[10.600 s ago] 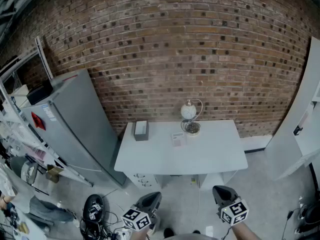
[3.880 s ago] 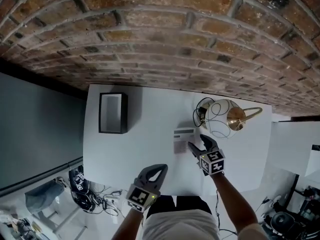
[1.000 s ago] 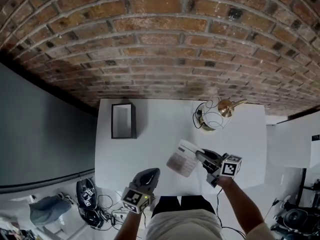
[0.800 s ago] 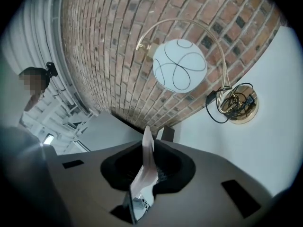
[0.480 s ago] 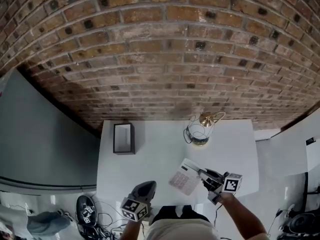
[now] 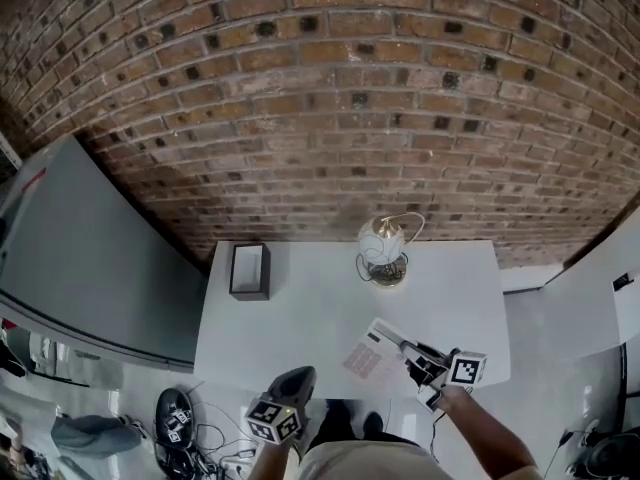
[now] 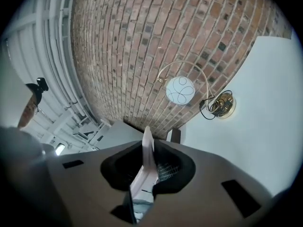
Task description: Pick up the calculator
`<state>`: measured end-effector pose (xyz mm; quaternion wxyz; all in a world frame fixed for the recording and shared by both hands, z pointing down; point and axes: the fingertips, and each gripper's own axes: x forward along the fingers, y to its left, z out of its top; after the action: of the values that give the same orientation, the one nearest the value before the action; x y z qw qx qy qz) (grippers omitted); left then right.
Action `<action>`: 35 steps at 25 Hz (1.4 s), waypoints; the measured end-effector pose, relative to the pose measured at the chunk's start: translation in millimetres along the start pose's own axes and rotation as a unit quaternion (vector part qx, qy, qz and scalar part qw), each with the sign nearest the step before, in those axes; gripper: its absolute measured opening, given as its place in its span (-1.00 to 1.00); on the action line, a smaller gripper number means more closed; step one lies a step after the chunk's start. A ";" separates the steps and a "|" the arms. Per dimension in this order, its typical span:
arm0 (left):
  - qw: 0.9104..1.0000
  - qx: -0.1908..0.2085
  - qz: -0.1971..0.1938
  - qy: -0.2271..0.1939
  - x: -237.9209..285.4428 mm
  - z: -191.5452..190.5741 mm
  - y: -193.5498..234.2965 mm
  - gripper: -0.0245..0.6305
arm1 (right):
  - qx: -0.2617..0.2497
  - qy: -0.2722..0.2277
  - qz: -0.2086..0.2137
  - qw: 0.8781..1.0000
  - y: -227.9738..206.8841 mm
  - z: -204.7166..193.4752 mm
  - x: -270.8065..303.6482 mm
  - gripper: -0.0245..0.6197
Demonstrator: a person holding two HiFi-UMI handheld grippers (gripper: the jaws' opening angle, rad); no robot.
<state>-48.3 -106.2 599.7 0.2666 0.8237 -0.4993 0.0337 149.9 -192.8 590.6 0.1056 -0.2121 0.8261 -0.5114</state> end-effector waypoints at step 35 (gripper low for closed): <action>0.999 0.027 -0.012 -0.034 -106.2 -6.9 -60.3 -0.88 | 0.017 -0.037 0.039 0.998 90.2 -70.4 -40.5 -0.69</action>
<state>-49.2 4.1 546.9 0.2274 0.8373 -0.4970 0.0166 136.4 -83.0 540.7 0.1594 -0.1965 0.8205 -0.5127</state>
